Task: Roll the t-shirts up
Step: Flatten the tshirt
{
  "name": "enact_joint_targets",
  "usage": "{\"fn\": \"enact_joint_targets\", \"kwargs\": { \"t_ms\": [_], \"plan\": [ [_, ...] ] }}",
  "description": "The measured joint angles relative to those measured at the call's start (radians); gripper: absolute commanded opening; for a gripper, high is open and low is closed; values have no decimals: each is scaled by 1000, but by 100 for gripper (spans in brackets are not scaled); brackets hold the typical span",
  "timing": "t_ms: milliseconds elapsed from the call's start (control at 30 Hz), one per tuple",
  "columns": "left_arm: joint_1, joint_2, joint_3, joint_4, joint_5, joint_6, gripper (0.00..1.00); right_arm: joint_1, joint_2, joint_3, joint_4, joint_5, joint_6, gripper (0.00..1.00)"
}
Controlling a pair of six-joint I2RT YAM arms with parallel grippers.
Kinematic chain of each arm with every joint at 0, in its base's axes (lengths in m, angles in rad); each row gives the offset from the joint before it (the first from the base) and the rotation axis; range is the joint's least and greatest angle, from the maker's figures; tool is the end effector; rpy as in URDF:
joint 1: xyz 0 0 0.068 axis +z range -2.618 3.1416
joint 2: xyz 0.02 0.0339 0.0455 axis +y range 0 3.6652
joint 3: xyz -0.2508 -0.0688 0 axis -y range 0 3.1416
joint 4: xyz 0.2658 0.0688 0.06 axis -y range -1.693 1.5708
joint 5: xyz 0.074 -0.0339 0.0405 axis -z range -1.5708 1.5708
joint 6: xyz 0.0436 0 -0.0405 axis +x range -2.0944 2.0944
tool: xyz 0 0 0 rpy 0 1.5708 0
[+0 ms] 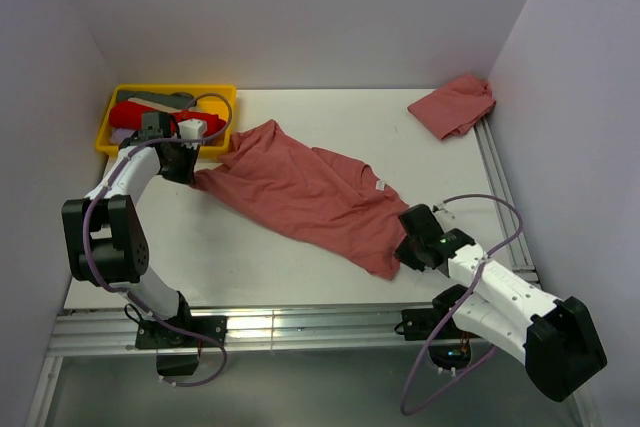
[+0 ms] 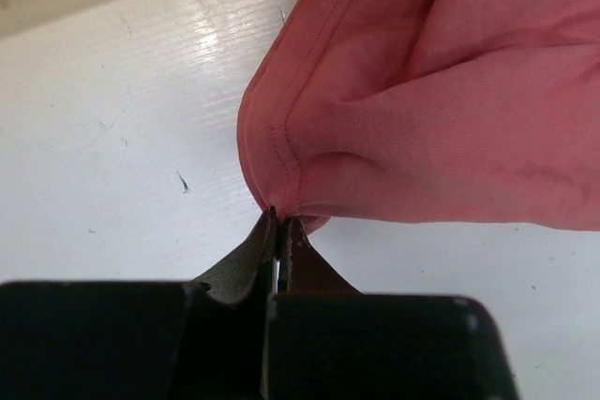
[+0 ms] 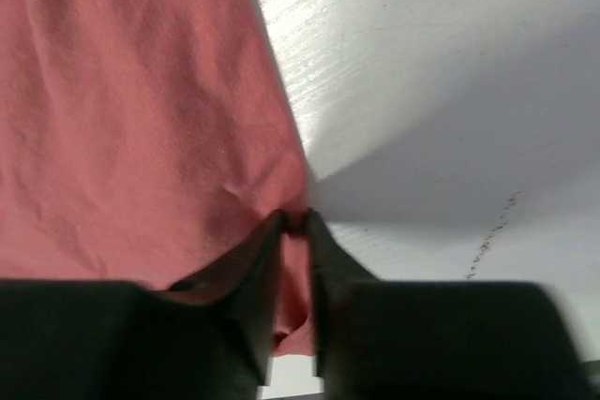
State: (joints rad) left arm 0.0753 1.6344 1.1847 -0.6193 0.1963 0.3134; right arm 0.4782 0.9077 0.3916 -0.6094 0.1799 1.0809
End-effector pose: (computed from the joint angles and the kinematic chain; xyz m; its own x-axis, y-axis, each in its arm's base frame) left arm 0.3572 0.0184 0.1999 -0.8256 0.2410 -0.5103 0.2883 0.9574 -0.0144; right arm 0.1605 0.0744 0.1267 -0.7161 0.6066 -0.3452 0.5262 0.7942 0.3041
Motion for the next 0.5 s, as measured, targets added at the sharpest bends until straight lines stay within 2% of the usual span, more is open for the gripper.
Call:
{"fn": "enact_joint_targets", "kwargs": {
  "t_ms": [133, 300, 400, 500],
  "plan": [
    [0, 0, 2, -13, 2, 0, 0, 2, 15, 0, 24, -3, -1, 1],
    [0, 0, 17, -37, 2, 7, 0, 2, 11, 42, -20, 19, -12, 0],
    [0, -3, 32, -56, 2, 8, 0, 2, -25, 138, -85, 52, -27, 0],
    [0, -16, 57, -82, 3, 11, 0, -7, -88, 308, -153, 96, -59, 0]
  ]
}}
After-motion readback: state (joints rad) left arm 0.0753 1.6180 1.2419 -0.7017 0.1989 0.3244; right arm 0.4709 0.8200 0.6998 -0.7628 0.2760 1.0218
